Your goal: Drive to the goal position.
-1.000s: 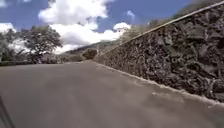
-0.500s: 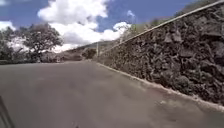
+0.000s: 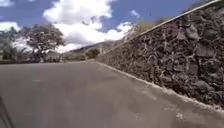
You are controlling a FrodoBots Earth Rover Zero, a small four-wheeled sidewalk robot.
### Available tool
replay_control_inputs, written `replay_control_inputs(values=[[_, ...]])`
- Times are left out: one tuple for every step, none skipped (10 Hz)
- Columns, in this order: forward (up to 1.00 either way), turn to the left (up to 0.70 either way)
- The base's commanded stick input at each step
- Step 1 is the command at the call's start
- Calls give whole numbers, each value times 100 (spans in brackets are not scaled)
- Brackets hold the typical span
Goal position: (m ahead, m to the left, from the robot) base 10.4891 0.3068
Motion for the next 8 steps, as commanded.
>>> replay_control_inputs(values=[[70,27],[70,27],[70,27],[70,27],[70,27],[70,0],[70,0],[70,0]])
